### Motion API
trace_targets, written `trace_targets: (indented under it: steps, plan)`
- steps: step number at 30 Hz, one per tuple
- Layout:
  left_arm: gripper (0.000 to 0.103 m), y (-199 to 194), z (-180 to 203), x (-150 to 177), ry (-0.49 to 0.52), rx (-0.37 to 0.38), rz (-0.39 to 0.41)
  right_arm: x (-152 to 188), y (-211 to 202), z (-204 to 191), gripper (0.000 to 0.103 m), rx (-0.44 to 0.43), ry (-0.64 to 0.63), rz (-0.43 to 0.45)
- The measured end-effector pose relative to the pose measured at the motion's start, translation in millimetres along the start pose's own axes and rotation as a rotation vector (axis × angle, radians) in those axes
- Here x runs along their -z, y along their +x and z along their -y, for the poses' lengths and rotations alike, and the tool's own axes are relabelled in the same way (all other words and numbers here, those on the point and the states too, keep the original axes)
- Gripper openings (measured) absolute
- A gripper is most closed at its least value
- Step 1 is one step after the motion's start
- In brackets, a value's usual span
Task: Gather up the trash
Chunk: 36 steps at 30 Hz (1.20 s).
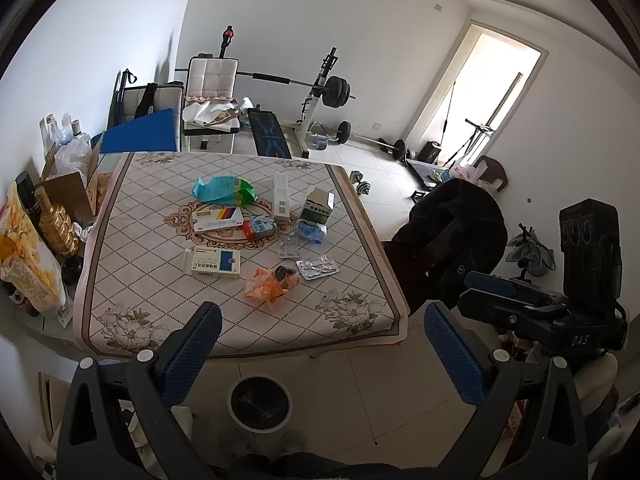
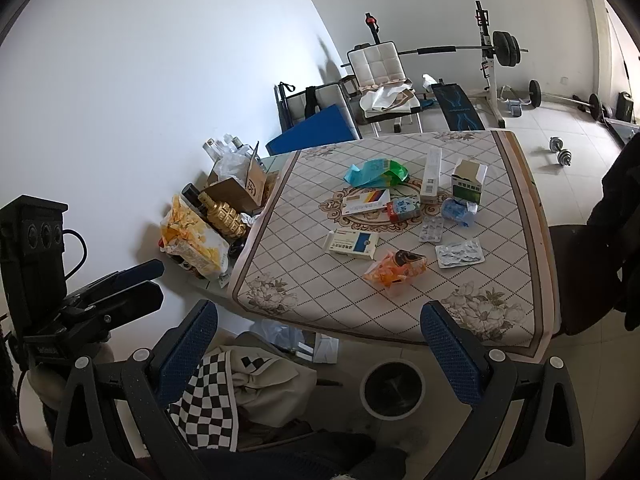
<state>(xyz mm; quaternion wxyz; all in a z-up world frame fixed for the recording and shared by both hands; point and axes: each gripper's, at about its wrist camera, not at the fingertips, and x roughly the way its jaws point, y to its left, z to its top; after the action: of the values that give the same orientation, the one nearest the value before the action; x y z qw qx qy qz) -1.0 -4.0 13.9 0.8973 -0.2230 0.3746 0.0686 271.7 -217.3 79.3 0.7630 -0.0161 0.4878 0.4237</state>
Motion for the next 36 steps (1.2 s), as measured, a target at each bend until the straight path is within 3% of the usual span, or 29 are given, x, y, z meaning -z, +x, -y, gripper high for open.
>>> trace_targets:
  steps: [36]
  plan:
    - [0.103,13.5,-12.2,-7.1,0.017,0.006,-0.028,-11.6,12.4,-4.5,0.102,-0.014,0.007,-0.013]
